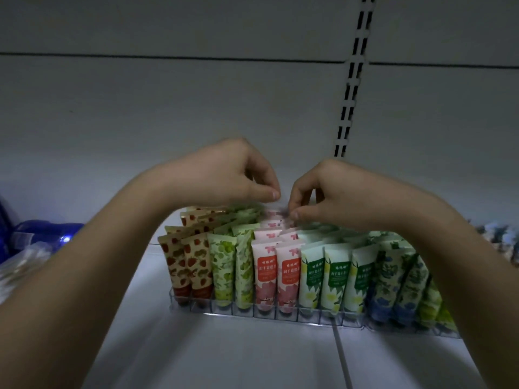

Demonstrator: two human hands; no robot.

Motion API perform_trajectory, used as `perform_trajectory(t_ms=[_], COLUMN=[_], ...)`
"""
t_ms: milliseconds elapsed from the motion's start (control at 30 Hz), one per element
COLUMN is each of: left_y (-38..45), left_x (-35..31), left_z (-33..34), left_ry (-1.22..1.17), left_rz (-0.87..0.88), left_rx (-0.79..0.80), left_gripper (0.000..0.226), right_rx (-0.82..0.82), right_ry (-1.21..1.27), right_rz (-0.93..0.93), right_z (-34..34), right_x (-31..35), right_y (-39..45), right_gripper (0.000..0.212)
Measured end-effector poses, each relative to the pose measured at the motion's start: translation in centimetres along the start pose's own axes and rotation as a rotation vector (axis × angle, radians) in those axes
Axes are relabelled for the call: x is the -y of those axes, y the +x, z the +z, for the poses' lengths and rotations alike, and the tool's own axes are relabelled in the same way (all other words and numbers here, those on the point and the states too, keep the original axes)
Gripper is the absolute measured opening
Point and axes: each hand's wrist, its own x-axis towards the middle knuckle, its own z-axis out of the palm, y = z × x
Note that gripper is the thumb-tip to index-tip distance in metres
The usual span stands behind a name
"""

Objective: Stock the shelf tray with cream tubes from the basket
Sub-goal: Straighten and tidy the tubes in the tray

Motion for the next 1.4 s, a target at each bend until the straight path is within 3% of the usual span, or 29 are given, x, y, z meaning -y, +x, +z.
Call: perform_trajectory(t_ms=[133,367,533,700,1400], left_y=[0.8,1.3,1.3,1.6,1.7], left_x=[0.4,1.1,1.3,1.9,2.3], left_z=[1.3,2.5,2.2,2.0,2.5], left_ry=[0.051,0.001,-0.027,-0.015,-0.018], left_rz=[0.008,0.065,0.067,0.009,0.0], left_rx=[0.142,0.23,0.214,0.003,0.074], left_gripper=[0.007,0.004,0.006,0.005,0.006], right_rx=[0.034,0.084,0.077,-0.093,-0.078], right_ry=[-0.012,0.07,0.044,0.053,0.005], right_rz=[0.016,0.032,0.033,0.021,0.076], right_z=[0.5,0.8,1.0,0.8,2.0], right_x=[-0.4,-0.4,-0.2,-0.7,-1.1], right_y=[0.4,0.3,0.4,0.6,1.1], right_gripper=[0.009,0.009,0.011,0.011,0.009])
